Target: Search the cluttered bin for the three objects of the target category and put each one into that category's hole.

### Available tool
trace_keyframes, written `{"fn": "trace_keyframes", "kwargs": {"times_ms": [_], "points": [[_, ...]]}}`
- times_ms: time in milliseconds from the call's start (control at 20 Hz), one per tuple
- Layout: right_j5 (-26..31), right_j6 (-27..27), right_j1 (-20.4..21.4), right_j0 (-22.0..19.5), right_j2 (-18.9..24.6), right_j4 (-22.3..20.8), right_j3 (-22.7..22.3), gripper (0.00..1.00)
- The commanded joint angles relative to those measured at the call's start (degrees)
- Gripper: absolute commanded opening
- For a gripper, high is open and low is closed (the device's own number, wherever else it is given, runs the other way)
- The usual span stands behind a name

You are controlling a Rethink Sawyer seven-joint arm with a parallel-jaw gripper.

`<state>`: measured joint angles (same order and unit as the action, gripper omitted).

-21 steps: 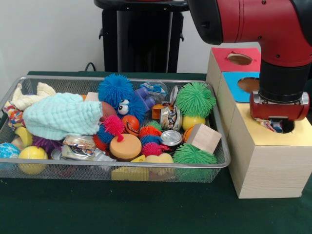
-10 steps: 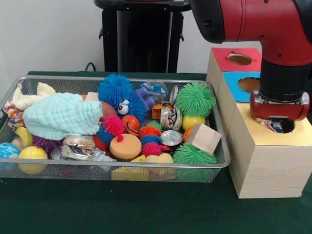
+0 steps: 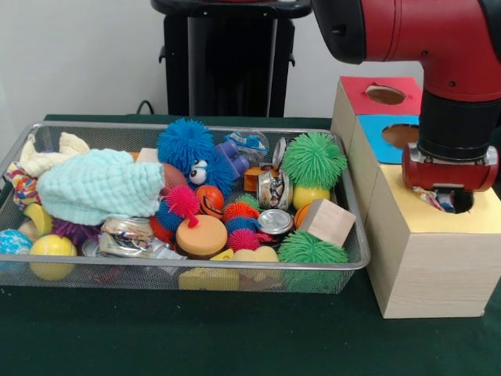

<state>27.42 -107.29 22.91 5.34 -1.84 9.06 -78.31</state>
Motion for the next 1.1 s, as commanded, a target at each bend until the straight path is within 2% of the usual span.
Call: {"fn": "trace_keyframes", "kwargs": {"times_ms": [50,350,1100], "points": [[3.76,-8.72,0.5,2.07,1.57,-1.06,-10.9,1.0],[2.92,-8.33,2.05,1.36,2.67,-0.2,-12.72,1.0],[-2.26,-7.58,1.58,-0.47,4.86,0.29,-14.08,1.0]]}}
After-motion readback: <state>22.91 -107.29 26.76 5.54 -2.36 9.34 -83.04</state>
